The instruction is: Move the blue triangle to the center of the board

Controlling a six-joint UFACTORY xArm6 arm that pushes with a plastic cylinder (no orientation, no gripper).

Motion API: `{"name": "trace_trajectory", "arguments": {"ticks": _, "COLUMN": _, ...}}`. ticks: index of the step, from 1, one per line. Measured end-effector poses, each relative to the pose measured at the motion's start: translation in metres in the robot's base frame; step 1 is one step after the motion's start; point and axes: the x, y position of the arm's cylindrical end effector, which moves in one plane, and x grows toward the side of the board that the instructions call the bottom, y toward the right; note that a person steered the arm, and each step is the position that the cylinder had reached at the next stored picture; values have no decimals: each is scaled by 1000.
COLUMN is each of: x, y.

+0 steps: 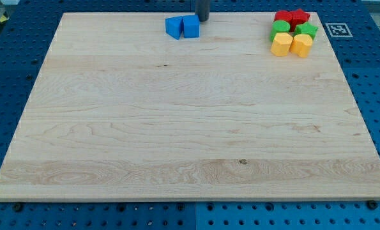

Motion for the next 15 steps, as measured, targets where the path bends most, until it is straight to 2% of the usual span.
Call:
{"name": "trace_trajectory", "arguments": {"ticks": 1, "x": -4, "y": -34}}
{"name": "trace_trajectory", "arguments": {"ticks": 2, "x": 13, "y": -51}}
{"name": "trace_trajectory", "arguments": {"ticks": 5, "x": 72, "y": -62}}
{"name": "trace_trajectory", "arguments": {"ticks": 7, "x": 77, "y": -34}}
{"name": "trace_trajectory", "arguments": {"ticks": 8, "x": 103, "y": -27}}
{"name": "trace_trajectory", "arguments": {"ticks": 9, "x": 112, "y": -10}}
{"name": "trace_trajectory", "arguments": {"ticks": 10, "x": 112, "y": 18}}
{"name": "trace_trajectory", "arguments": {"ticks": 12, "x": 118, "y": 24}}
{"name": "trace_trajectory", "arguments": {"ticks": 15, "x": 183, "y": 22}}
